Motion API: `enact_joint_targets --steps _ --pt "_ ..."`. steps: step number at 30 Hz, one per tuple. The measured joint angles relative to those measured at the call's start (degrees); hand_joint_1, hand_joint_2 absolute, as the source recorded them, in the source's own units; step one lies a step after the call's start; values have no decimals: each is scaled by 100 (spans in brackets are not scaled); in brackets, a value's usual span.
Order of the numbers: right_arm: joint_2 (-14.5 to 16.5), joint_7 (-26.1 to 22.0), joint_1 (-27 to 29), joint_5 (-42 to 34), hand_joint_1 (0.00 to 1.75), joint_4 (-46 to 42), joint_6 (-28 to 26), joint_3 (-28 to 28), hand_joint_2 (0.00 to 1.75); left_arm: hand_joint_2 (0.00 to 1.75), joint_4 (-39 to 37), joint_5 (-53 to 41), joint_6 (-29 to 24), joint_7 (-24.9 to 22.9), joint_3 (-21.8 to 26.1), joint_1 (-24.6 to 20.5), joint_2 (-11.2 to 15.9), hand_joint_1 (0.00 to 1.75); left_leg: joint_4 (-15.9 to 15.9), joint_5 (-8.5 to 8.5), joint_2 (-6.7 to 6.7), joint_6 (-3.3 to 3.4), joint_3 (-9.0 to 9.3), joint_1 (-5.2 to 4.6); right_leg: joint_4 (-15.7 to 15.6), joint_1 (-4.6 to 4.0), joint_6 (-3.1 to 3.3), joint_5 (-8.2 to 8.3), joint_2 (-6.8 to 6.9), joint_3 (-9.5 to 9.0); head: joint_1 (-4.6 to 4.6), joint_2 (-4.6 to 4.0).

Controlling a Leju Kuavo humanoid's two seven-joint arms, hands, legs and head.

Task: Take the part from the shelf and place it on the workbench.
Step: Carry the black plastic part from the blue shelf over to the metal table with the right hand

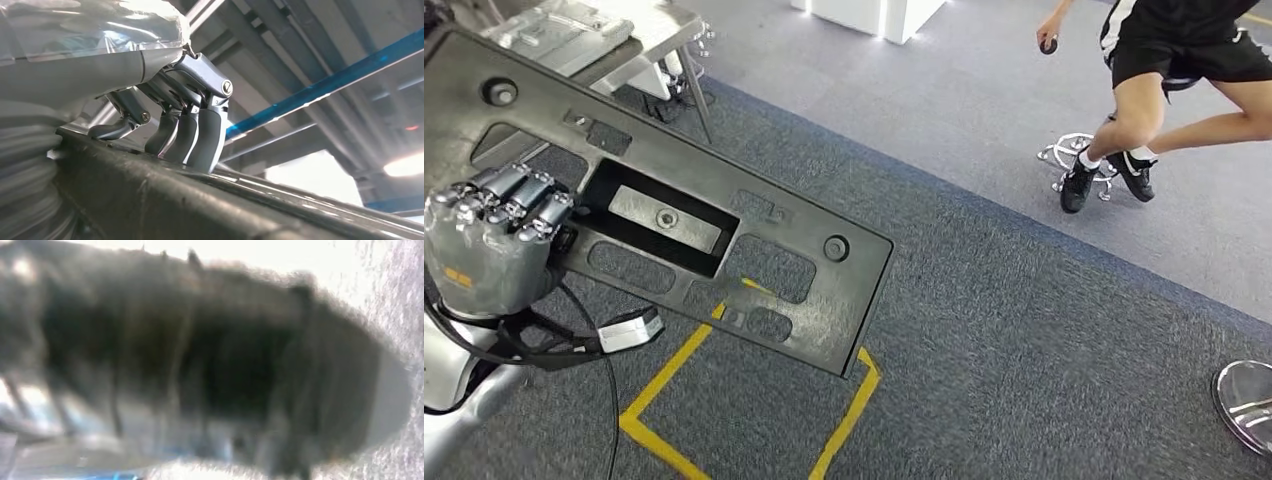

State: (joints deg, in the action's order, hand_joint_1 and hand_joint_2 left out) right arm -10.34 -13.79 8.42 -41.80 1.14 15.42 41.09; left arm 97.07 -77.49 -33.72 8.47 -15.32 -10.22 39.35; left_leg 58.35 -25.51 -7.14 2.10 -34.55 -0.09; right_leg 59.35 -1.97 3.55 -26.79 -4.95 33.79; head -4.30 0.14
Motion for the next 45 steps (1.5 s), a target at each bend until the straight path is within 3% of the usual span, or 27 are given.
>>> enact_joint_targets --steps 2,4,6,8,9,10,12,13,15,17,18,20,22,24,26,28,29,31,32,33,34,37,39,40,42,43,45 --pt "-12 -2 -1 8 0 2 -2 -16 0 175 2 -2 2 -4 0 -1 4 175 -39 22 -123 -50 1 15 -153 15 8 9 143 -101 4 0" --pt "-12 -4 -19 13 0 2 2 -25 0 175 4 -1 2 -5 1 -19 21 175 62 -86 123 -105 -41 -14 -383 52 -6 58 311 -248 -5 -1" --pt "3 -8 -21 17 0 1 7 -28 0 175 4 -1 3 -7 2 -37 21 175 579 -412 516 -182 -268 -7 -506 77 -26 90 477 -335 -18 -1" --pt "18 -7 -12 20 0 0 6 -31 0 175 4 -2 3 -8 2 -32 11 175 1227 -685 634 -285 -571 59 -493 108 -54 66 642 -342 -22 -1" --pt "23 -7 -10 20 0 0 5 -32 0 175 4 -3 4 -8 2 -27 9 175 1354 -682 653 -340 -630 96 -467 134 -83 42 725 -339 -22 -1" --pt "27 -7 -10 20 0 0 4 -36 0 175 4 -3 5 -8 2 -25 8 175 1253 -569 682 -400 -574 129 -431 165 -117 11 805 -336 -21 -1" --pt "30 -7 -13 20 0 1 3 -53 0 175 4 -3 6 -8 2 -30 5 175 537 -210 879 -512 -193 171 -326 227 -207 -76 956 -331 -24 -1" --pt "31 -7 -17 20 0 2 3 -61 0 175 4 -2 6 -8 2 -34 4 175 207 -85 981 -522 -16 166 -269 241 -255 -122 1022 -328 -29 -1" --pt "36 -7 -27 20 0 3 5 -70 0 175 4 -2 6 -8 2 -40 2 175 -52 -43 1060 -430 116 129 -198 230 -331 -183 1121 -336 -32 -1" --pt "45 -7 -45 20 0 2 5 -73 0 175 4 -2 6 -8 2 -41 4 175 -43 -36 930 -281 99 110 -188 228 -386 -208 1215 -367 -31 -1" --pt "45 -7 -54 20 0 0 3 -73 0 175 5 -2 5 -8 2 -42 6 175 -60 -27 870 -226 100 112 -165 243 -415 -242 1181 -371 -31 -1" --pt "47 -8 -59 20 0 -4 2 -75 0 175 5 -2 4 -8 2 -69 8 175 -99 -5 754 -119 108 123 152 281 -453 -468 902 -238 -30 -1" --pt "53 -9 -42 24 0 -8 -5 -76 0 175 5 -5 5 -10 2 -92 -2 175 -105 -11 628 -50 103 110 891 285 -446 -815 603 128 -29 -1" --pt "73 -9 -20 45 0 -11 -83 -76 0 175 5 -33 10 -45 2 -89 -12 175 -100 -29 475 -17 107 86 1464 275 -430 -937 527 453 -28 -1" --pt "143 -9 -1 78 0 -15 -237 -76 0 175 6 -78 14 -110 2 -67 -14 175 -86 -52 306 -18 135 73 1275 274 -399 -657 487 430 -28 -1" --pt "279 -11 10 100 0 -17 -387 -76 0 175 8 -103 12 -158 3 -23 -14 175 -48 -95 141 -53 161 69 565 288 -363 -264 264 143 -27 -1" --pt "358 -17 16 104 0 -17 -442 -77 0 175 13 -109 10 -168 3 1 -15 175 -21 -119 65 -81 159 67 267 300 -357 -178 135 17 -32 0" --pt "494 -27 29 106 0 -17 -510 -78 0 175 31 -112 4 -179 9 34 -11 175 3 -152 -89 -151 131 74 28 296 -343 -229 18 -105 -34 1" --pt "533 -31 33 106 0 -19 -521 -78 0 175 38 -112 3 -179 16 46 -5 175 -8 -160 -169 -188 123 87 0 295 -325 -254 91 -147 -36 1" --pt "558 -30 35 107 0 -21 -520 -78 0 175 45 -112 3 -179 26 60 8 175 3 -168 -140 -223 118 94 -32 293 -292 -263 171 -200 -35 0" --pt "573 -32 35 107 0 -23 -516 -78 0 175 49 -111 3 -178 38 64 21 175 79 -198 -5 -255 92 88 -74 297 -252 -273 247 -267 -46 0" --pt "615 -42 59 107 0 -26 -507 -80 0 175 56 -111 4 -179 54 50 43 175 897 -487 566 -307 -352 70 -176 278 -160 -360 480 -475 -82 -1" --pt "626 -38 78 113 0 -26 -495 -80 0 175 57 -112 4 -178 54 71 41 175 1480 -571 652 -322 -783 79 -184 260 -152 -487 650 -605 -86 -1" --pt "628 -34 84 117 0 -26 -485 -80 0 175 57 -112 4 -176 54 80 40 175 1527 -460 668 -319 -888 79 -185 252 -156 -561 738 -684 -89 -1" --pt "628 -27 87 127 0 -26 -463 -80 0 175 57 -110 4 -172 54 86 43 175 1012 33 749 -268 -782 65 -199 233 -169 -722 908 -883 -90 -1" --pt "635 -25 85 130 0 -26 -454 -80 0 175 56 -108 4 -171 54 85 45 175 699 220 886 -210 -654 29 -232 228 -181 -799 986 -985 -85 -1" --pt "660 -22 76 133 0 -26 -435 -81 0 175 57 -105 5 -166 55 78 57 175 260 305 1137 -81 -412 -86 -340 212 -244 -925 1150 -1180 -71 1"
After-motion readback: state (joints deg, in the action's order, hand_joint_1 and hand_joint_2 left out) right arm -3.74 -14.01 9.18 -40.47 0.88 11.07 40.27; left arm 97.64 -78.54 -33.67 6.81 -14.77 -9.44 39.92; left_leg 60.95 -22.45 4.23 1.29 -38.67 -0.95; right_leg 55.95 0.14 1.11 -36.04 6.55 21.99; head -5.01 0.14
